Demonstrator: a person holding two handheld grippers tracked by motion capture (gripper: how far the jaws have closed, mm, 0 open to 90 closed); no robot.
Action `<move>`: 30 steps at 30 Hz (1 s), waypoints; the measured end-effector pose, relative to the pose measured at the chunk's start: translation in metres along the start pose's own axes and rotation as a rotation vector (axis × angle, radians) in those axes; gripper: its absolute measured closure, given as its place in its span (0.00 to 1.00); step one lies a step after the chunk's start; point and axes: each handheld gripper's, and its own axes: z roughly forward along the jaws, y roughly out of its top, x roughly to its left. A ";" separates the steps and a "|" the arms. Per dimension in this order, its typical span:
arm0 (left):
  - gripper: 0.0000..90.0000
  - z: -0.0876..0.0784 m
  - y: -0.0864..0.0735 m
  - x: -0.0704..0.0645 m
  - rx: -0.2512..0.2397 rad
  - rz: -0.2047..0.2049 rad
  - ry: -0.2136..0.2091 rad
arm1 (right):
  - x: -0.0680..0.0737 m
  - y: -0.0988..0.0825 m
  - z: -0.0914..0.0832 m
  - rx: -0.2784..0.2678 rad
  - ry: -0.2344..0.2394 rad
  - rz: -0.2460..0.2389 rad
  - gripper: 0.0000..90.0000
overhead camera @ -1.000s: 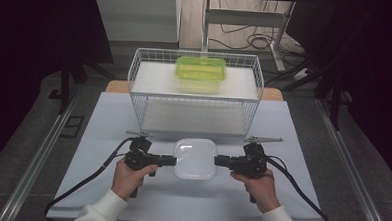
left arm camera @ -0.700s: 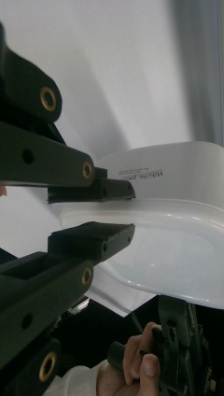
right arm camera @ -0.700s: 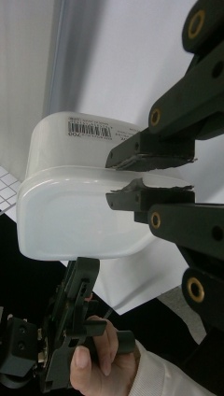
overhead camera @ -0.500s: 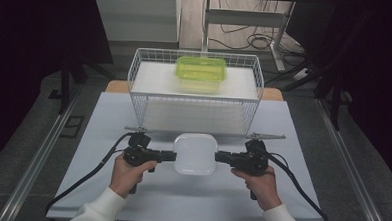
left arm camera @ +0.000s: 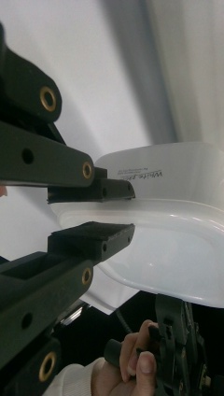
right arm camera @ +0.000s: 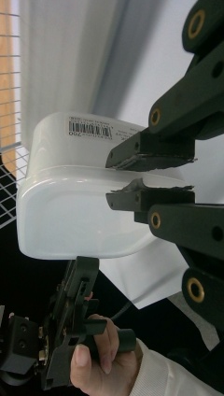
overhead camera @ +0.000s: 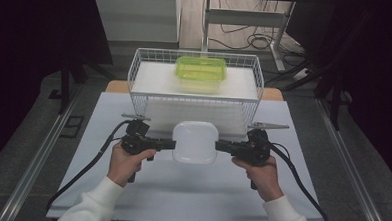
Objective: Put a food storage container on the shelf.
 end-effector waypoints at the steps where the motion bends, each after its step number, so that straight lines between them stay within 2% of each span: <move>1: 0.87 -0.001 0.003 -0.001 -0.005 0.003 -0.002 | 0.001 0.002 -0.001 -0.002 0.001 0.001 0.87; 9: 0.87 -0.006 0.021 -0.007 -0.018 0.037 0.006 | 0.004 0.019 -0.009 -0.026 -0.005 -0.019 0.87; 30: 0.87 -0.026 0.064 -0.014 -0.073 0.086 0.025 | 0.013 0.065 -0.015 -0.066 -0.005 -0.065 0.87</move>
